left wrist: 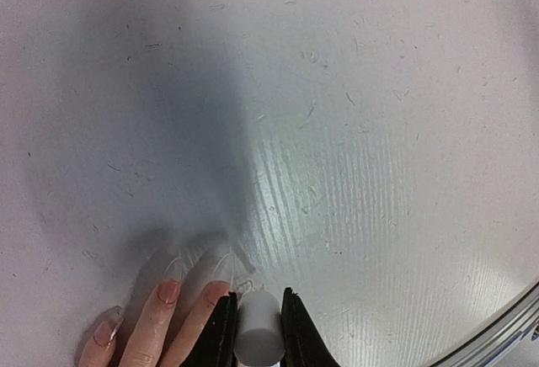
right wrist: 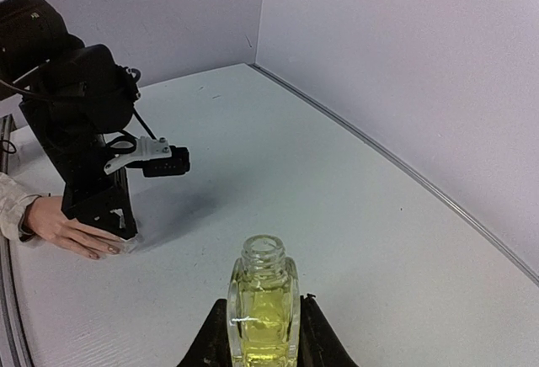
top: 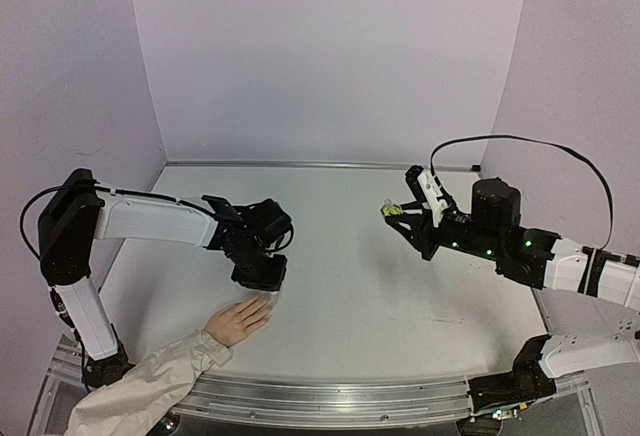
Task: Paint the nails
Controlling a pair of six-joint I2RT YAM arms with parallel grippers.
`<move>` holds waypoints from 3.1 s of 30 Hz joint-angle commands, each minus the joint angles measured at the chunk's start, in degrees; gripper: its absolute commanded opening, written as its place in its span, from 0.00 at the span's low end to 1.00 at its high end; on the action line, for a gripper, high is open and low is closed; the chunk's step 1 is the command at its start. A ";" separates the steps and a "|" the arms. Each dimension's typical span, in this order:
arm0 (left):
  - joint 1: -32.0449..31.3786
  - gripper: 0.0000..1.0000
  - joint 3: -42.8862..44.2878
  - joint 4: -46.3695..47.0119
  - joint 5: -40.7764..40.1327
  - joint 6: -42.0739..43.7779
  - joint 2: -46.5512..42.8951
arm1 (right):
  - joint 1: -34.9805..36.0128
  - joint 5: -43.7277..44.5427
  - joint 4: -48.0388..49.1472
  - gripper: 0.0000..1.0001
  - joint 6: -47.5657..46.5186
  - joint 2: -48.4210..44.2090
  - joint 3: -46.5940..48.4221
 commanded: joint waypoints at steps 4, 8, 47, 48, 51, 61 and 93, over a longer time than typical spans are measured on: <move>-0.21 0.00 -0.74 -0.31 -0.36 -1.02 -5.65 | 0.03 -1.11 3.47 0.00 0.12 -0.03 0.58; -0.21 0.00 -2.77 -0.40 -0.36 -1.66 -7.88 | 0.02 -1.63 3.46 0.00 0.29 -0.02 0.67; -0.23 0.00 -1.55 -1.46 0.36 -1.57 -2.88 | 0.03 -1.57 3.38 0.00 0.12 0.15 0.67; -0.21 0.00 -1.52 -1.48 0.34 -1.58 -2.82 | 0.02 -1.56 3.38 0.00 0.12 0.14 0.67; -0.21 0.00 -1.57 -1.46 0.34 -1.58 -2.70 | 0.02 -1.47 3.38 0.00 0.12 0.08 0.71; -0.21 0.00 -1.24 -1.37 0.34 -1.26 -2.20 | 0.02 -1.58 3.33 0.00 0.10 0.16 0.67; -0.21 0.00 1.49 -1.32 0.60 0.34 0.51 | 0.02 -1.30 3.29 0.00 -0.08 0.51 0.77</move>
